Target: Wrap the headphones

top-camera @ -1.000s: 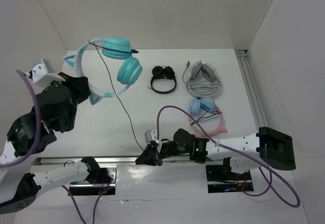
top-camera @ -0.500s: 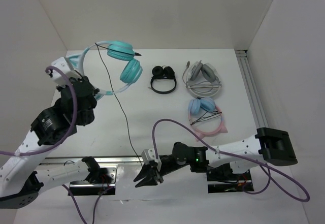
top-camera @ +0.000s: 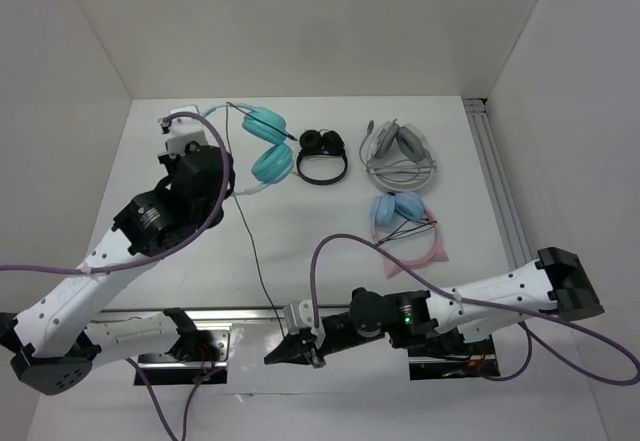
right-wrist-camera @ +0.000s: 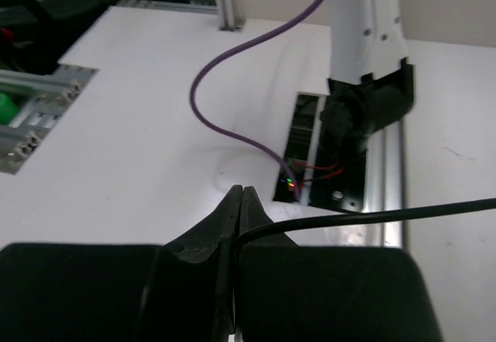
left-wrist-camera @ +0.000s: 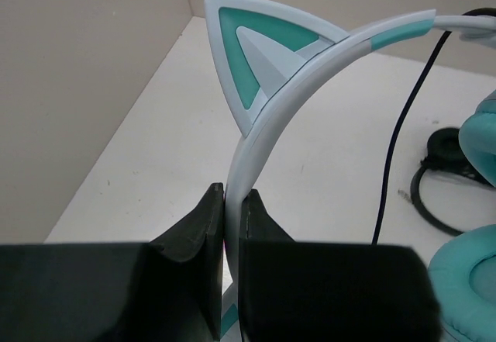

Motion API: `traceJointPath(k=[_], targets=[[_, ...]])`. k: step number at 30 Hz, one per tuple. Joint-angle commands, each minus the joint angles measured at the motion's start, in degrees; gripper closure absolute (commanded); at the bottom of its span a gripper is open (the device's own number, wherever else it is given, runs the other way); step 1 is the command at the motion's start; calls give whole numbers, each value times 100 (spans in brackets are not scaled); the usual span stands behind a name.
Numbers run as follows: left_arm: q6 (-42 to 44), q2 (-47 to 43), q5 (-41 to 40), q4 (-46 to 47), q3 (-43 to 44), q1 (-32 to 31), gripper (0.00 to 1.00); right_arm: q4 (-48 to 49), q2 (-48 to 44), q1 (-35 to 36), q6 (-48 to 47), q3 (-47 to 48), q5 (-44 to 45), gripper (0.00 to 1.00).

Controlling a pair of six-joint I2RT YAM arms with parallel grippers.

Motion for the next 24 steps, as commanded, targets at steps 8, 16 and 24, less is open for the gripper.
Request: traceJointPath(k=[8, 16, 24], targets=[[773, 38, 1474, -333, -518, 29, 100, -4289, -7, 133, -1383, 2851, 2814, 100], [351, -376, 1881, -895, -1107, -341, 100, -5416, 258, 133, -1692, 4074, 3635, 100], [245, -296, 2494, -1309, -1125, -683, 100, -5478, 258, 133, -2183, 4268, 4748, 100]])
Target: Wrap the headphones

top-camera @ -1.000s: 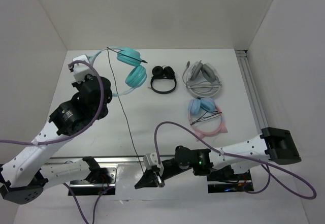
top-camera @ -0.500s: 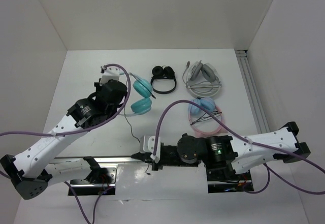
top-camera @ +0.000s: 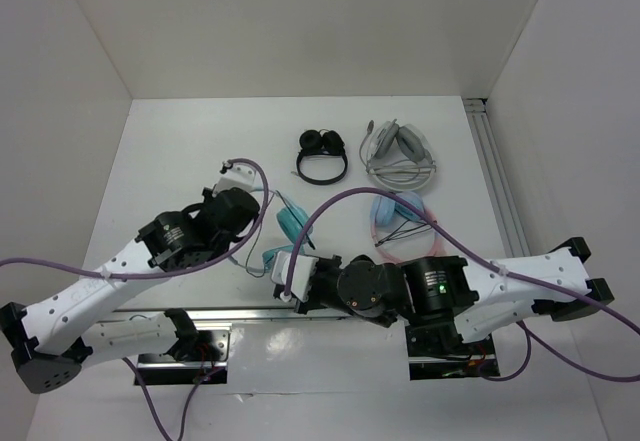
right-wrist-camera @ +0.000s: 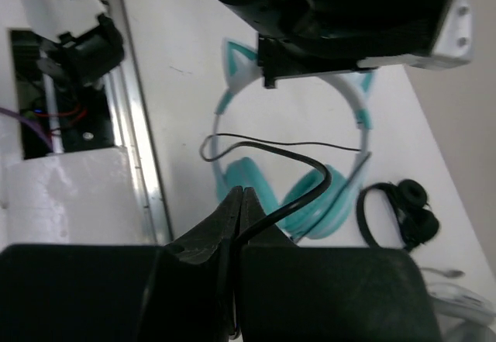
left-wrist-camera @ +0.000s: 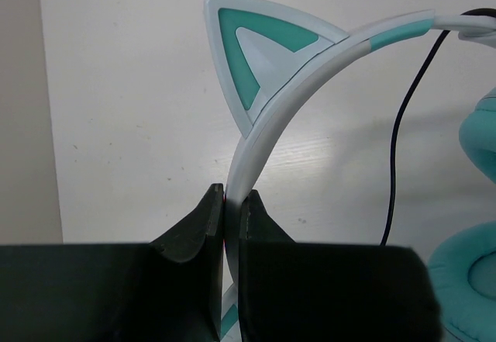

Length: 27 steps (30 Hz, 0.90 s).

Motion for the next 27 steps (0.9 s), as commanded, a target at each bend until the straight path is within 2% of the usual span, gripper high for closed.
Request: traceJointPath(k=[1, 5, 8, 13, 16, 21, 27], targets=[[-292, -187, 448, 120, 60, -43, 100, -143, -68, 37, -442, 277, 925, 100], [-240, -399, 1028, -20, -2, -43, 100, 242, -182, 37, -908, 154, 1751, 100], [-240, -346, 1344, -73, -54, -96, 100, 446, -183, -156, -1181, 83, 1841, 100], [-29, -346, 2003, 94, -169, -280, 100, 1605, -235, -770, -1961, -163, 2209, 100], [24, -215, 2250, 155, -222, -526, 100, 1755, -156, -1262, -2016, -84, 1939, 100], [-46, -21, 2189, 94, -170, -886, 100, 1887, -16, -1834, -2069, -92, 1560, 100], [156, -626, 2672, 94, 68, -939, 100, 1949, -77, -2766, -1902, -540, 892, 100]])
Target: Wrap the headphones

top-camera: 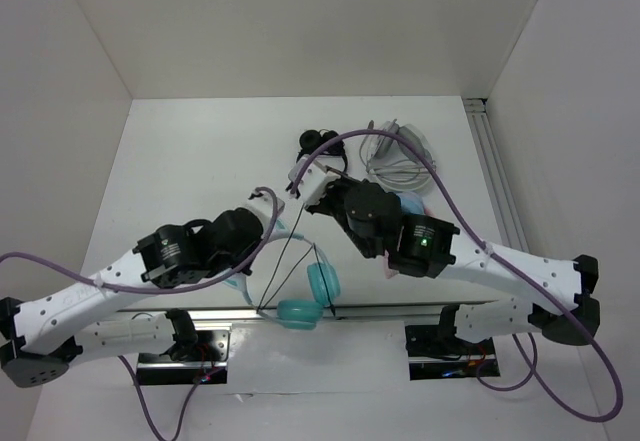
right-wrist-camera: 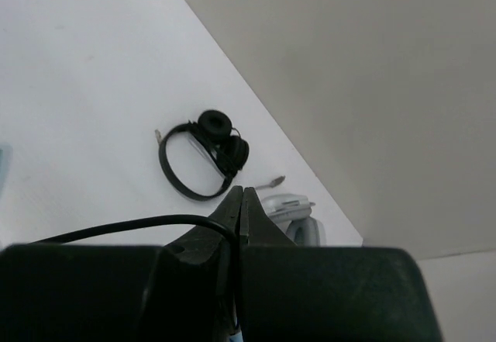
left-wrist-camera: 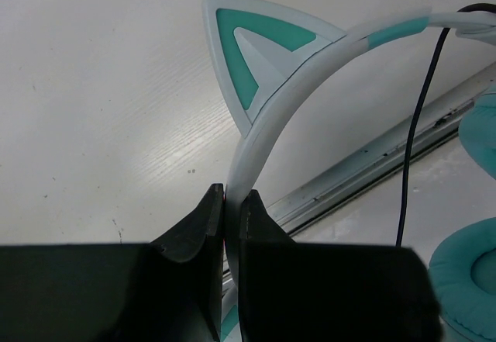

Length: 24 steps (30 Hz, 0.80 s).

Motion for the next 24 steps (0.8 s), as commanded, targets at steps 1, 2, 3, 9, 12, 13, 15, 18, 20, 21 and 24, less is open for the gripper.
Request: traceJointPath(k=[1, 2, 3, 9, 12, 13, 15, 18, 20, 21, 24], targets=[[145, -557, 349, 99, 415, -35, 100, 631, -88, -459, 19, -215, -356, 100], [145, -636, 401, 98, 581, -35, 100, 632, -88, -555, 89, -215, -444, 100], [215, -794, 497, 2, 679, -35, 100, 632, -88, -765, 168, -267, -636, 100], [321, -1322, 937, -236, 1311, -35, 100, 693, 96, -1451, 493, -321, -1383, 100], [321, -1498, 1139, -236, 1514, -35, 100, 772, 96, -1619, 660, -382, -1709, 100], [321, -1551, 1140, -236, 1515, -35, 100, 825, 96, -1741, 791, -382, -1954, 100], [321, -1621, 1062, -236, 1664, -35, 100, 825, 149, -1883, 907, -444, -2289, 100], [180, -1814, 886, -236, 1901, -35, 100, 825, 149, -2164, 1196, -593, -3228, 100], [-100, -1815, 474, -166, 2129, -35, 100, 825, 210, -2392, 1399, -664, -4457, 100], [-223, -1815, 237, -166, 2182, -35, 100, 764, 306, -2463, 1486, -664, -4835, 100], [-636, -1604, -493, -218, 2358, -35, 100, 764, 561, -2578, 1776, -664, -6024, 100]])
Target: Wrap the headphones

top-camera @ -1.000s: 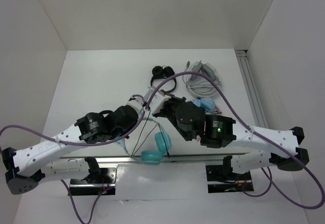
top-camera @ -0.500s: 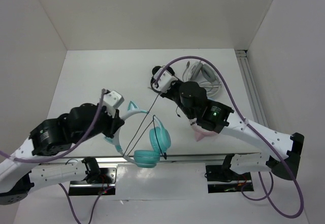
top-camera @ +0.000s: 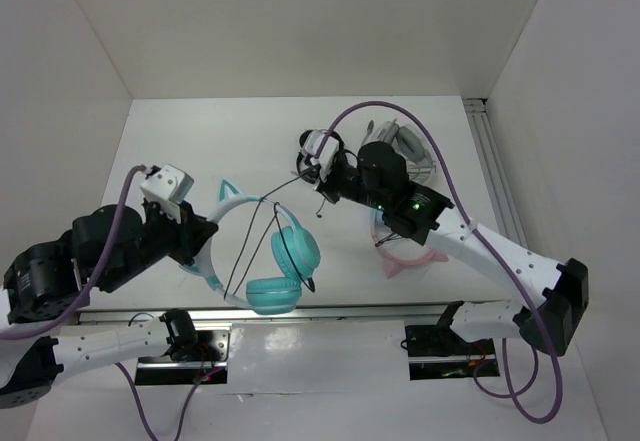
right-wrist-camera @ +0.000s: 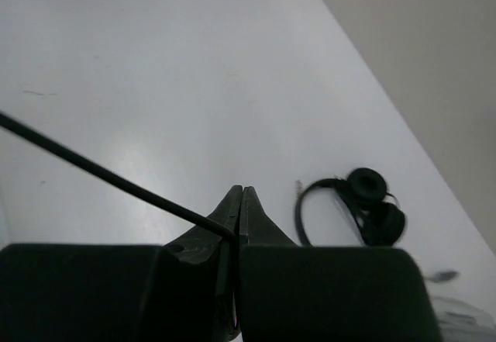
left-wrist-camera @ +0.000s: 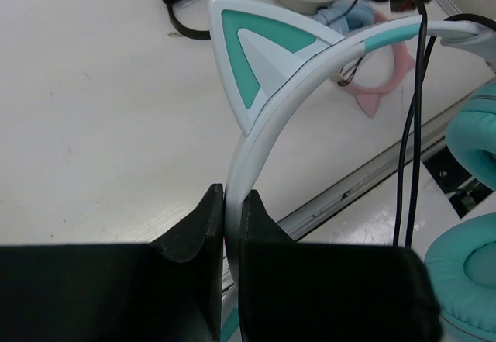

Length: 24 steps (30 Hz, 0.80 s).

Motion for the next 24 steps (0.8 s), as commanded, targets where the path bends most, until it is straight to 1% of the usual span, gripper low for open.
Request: traceJointPath(k=[1, 2, 3, 5, 7, 9, 10, 12, 13, 15, 19, 24], targets=[[-661, 0, -588, 411, 516, -37, 100, 158, 450, -243, 496, -56, -1420, 100], [-792, 53, -729, 472, 516, -37, 100, 245, 539, -243, 618, -152, -1717, 100], [-793, 54, -782, 585, 516, -37, 100, 350, 627, -243, 689, -231, -1790, 100], [-855, 54, -844, 937, 516, -37, 100, 833, 751, -243, 917, -572, -2070, 100], [-1021, 106, -967, 1017, 586, -37, 100, 1411, 812, -243, 1085, -819, -2194, 98], [-1162, 159, -1160, 1149, 648, -37, 100, 1826, 812, -296, 1366, -1161, -2519, 98], [-1215, 229, -1221, 1201, 648, -37, 100, 2211, 812, -296, 1471, -1259, -2642, 96], [-1215, 290, -1274, 1315, 710, -37, 100, 2582, 917, -296, 1786, -1470, -3045, 93], [-1215, 291, -1275, 1316, 710, -37, 100, 2932, 918, -296, 1893, -1523, -3204, 91], [-1276, 466, -1275, 1369, 780, -37, 100, 3268, 1154, -296, 2217, -1593, -3572, 88], [-1277, 590, -1406, 1430, 894, -37, 100, 3778, 1392, -235, 2421, -1786, -3645, 80], [-1277, 713, -1758, 1430, 1052, -37, 100, 4420, 1787, -182, 2667, -2007, -3592, 77]])
